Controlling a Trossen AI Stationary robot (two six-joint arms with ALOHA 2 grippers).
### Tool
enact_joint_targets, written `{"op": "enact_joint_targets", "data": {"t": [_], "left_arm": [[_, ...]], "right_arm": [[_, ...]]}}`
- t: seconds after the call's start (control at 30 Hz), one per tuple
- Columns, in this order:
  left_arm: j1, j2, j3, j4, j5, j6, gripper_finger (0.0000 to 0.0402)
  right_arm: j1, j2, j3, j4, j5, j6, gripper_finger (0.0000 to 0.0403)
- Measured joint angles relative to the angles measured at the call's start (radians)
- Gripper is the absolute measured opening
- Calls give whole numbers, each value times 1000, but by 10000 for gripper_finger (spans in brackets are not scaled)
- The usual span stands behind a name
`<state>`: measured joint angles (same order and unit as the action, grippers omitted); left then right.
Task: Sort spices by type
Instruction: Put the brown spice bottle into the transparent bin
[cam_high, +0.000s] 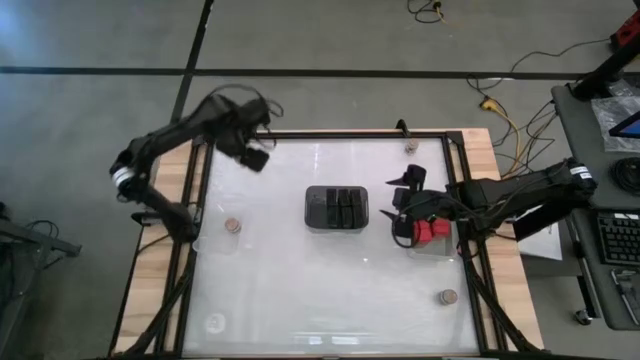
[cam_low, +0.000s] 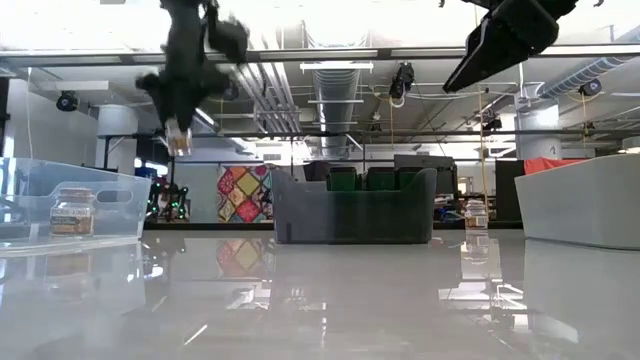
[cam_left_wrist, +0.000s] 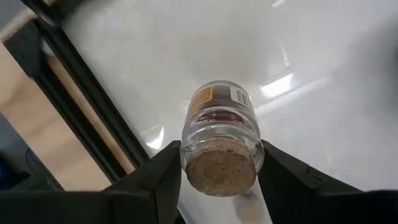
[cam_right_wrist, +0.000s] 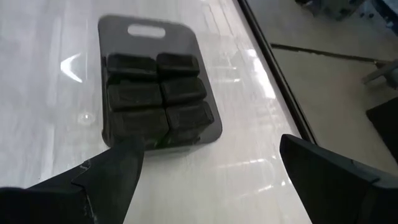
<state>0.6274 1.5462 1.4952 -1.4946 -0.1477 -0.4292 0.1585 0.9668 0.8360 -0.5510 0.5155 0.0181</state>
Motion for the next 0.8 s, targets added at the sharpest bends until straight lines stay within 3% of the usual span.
{"op": "enact_joint_targets", "data": {"t": [0.13,0.2,0.37,0.6,0.8], "left_arm": [[-215,-83,-5,-83,5,-171,165],[-312,-134,-31,-61,60,-283,165],[-524,-214,-127,-74,113,-549,165],[-645,-300,-317,-73,192,-785,165],[-658,-339,-449,13,222,-849,165]], "right_arm": [[0,0,0,53,0,-18,366],[1,0,0,67,-4,-19,366],[47,0,0,82,-139,-18,366],[228,0,-2,116,-151,62,366],[371,0,-22,116,-101,185,366]]}}
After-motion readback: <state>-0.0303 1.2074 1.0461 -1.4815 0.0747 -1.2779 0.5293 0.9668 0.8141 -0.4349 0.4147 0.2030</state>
